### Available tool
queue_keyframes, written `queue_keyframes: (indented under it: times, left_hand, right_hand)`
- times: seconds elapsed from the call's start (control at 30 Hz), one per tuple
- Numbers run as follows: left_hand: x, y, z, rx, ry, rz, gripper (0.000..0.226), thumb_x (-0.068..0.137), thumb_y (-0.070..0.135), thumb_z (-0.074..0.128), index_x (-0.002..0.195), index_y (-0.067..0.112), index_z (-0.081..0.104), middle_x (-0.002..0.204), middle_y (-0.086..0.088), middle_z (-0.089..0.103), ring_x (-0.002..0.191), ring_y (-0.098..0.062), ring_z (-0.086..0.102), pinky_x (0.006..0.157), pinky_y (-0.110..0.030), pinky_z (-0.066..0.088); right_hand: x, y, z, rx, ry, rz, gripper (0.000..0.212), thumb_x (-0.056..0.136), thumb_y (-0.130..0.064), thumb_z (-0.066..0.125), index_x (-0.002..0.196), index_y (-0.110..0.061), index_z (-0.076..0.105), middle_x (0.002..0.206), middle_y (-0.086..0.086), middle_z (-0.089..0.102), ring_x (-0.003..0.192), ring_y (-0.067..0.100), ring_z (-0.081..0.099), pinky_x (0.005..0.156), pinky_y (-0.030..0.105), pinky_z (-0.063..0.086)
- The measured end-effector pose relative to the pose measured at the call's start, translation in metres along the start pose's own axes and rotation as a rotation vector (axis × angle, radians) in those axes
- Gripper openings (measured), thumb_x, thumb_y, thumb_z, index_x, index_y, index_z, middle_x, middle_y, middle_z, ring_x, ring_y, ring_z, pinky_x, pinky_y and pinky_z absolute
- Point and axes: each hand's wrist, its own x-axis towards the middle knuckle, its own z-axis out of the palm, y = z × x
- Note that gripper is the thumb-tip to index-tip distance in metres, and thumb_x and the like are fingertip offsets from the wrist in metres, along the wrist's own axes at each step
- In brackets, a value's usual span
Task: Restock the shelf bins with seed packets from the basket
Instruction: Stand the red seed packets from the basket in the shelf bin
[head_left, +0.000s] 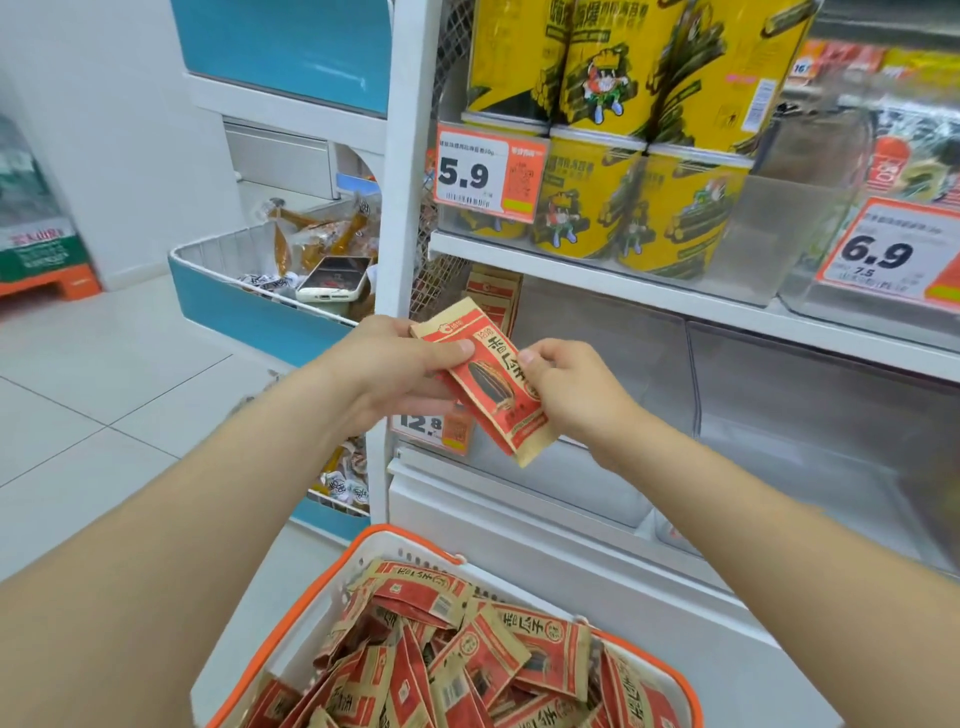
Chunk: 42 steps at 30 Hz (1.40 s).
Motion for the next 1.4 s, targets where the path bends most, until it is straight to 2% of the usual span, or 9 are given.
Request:
queue_keyframes:
  times: [0.3, 0.37, 0.47, 0.57, 0.7, 0.87, 1.0, 1.27, 1.4]
  left_hand:
    - [0.007, 0.001, -0.008, 0.004, -0.054, -0.033, 0.038, 0.091, 0.005, 0.077, 0.122, -0.008, 0.059, 0.103, -0.021, 0.079, 0.094, -0.031, 0.079, 0.077, -0.036, 0.066]
    - [0.012, 0.001, -0.01, 0.056, -0.046, -0.015, 0.034, 0.099, 0.017, 0.072, 0.121, -0.006, 0.059, 0.102, -0.021, 0.079, 0.093, -0.029, 0.08, 0.078, -0.036, 0.066]
    - [0.028, -0.009, -0.019, 0.479, 0.219, 0.159, 0.02, 0.109, 0.024, 0.057, 0.111, 0.005, 0.063, 0.098, -0.017, 0.076, 0.082, -0.029, 0.079, 0.071, -0.044, 0.067]
    - [0.038, -0.016, -0.027, 0.915, 0.289, 0.287, 0.014, 0.103, 0.013, 0.056, 0.103, 0.019, 0.069, 0.108, -0.009, 0.071, 0.086, -0.029, 0.07, 0.082, -0.046, 0.063]
    - [0.041, -0.022, -0.029, 1.142, 0.212, 0.268, 0.03, 0.091, 0.002, 0.058, 0.095, 0.027, 0.074, 0.104, -0.003, 0.07, 0.096, -0.03, 0.069, 0.088, -0.047, 0.061]
    - [0.048, -0.026, -0.03, 1.23, 0.214, 0.287, 0.032, 0.088, 0.0, 0.057, 0.101, 0.025, 0.073, 0.105, -0.006, 0.068, 0.094, -0.034, 0.069, 0.086, -0.05, 0.061]
    - [0.051, -0.027, -0.03, 1.273, 0.207, 0.298, 0.028, 0.087, 0.004, 0.058, 0.103, 0.024, 0.07, 0.102, -0.005, 0.066, 0.093, -0.034, 0.068, 0.082, -0.05, 0.061]
    - [0.054, -0.026, -0.029, 1.302, 0.212, 0.303, 0.024, 0.088, 0.008, 0.059, 0.103, 0.024, 0.068, 0.1, -0.004, 0.066, 0.088, -0.031, 0.066, 0.078, -0.048, 0.061]
    - [0.054, -0.027, -0.027, 1.302, 0.214, 0.312, 0.021, 0.091, 0.01, 0.059, 0.106, 0.023, 0.067, 0.104, -0.004, 0.066, 0.09, -0.031, 0.066, 0.078, -0.046, 0.06]
  right_hand:
    - [-0.001, -0.003, -0.009, 0.079, -0.307, 0.13, 0.046, 0.11, -0.048, 0.045, 0.111, -0.008, 0.069, 0.076, 0.011, 0.075, 0.055, 0.022, 0.068, 0.045, 0.025, 0.044]
    - [0.008, 0.002, -0.011, 0.127, -0.263, 0.161, 0.044, 0.11, -0.043, 0.049, 0.105, -0.004, 0.07, 0.069, 0.013, 0.068, 0.046, 0.018, 0.057, 0.042, 0.023, 0.033]
    - [0.027, 0.013, -0.008, 0.263, -0.051, 0.255, 0.037, 0.108, -0.037, 0.055, 0.098, -0.003, 0.067, 0.066, 0.013, 0.059, 0.04, 0.015, 0.044, 0.04, 0.02, 0.026]
    - [0.047, 0.024, 0.0, 0.361, 0.089, 0.275, 0.033, 0.105, -0.038, 0.062, 0.103, -0.005, 0.065, 0.078, 0.01, 0.07, 0.051, 0.017, 0.054, 0.044, 0.024, 0.038]
    - [0.071, 0.035, 0.016, 0.232, 0.154, 0.18, 0.04, 0.102, -0.033, 0.068, 0.125, -0.005, 0.053, 0.118, 0.021, 0.071, 0.08, 0.027, 0.069, 0.054, 0.033, 0.056]
    - [0.082, 0.038, 0.044, 0.163, -0.136, 0.26, 0.017, 0.095, -0.01, 0.076, 0.101, -0.009, 0.06, 0.107, 0.02, 0.074, 0.089, 0.033, 0.075, 0.077, 0.052, 0.065]
    - [0.097, 0.046, 0.065, 0.083, -0.201, 0.335, 0.032, 0.081, -0.014, 0.09, 0.108, -0.013, 0.073, 0.106, 0.008, 0.08, 0.099, 0.028, 0.077, 0.094, 0.051, 0.061]
    - [0.111, 0.041, 0.076, 0.056, -0.204, 0.423, 0.036, 0.061, -0.014, 0.095, 0.092, -0.018, 0.077, 0.095, 0.001, 0.08, 0.095, 0.022, 0.072, 0.101, 0.049, 0.058]
    - [0.121, 0.039, 0.074, -0.07, -0.138, 0.351, 0.047, 0.067, -0.011, 0.096, 0.107, -0.017, 0.073, 0.101, 0.003, 0.078, 0.091, 0.021, 0.073, 0.071, 0.033, 0.061]
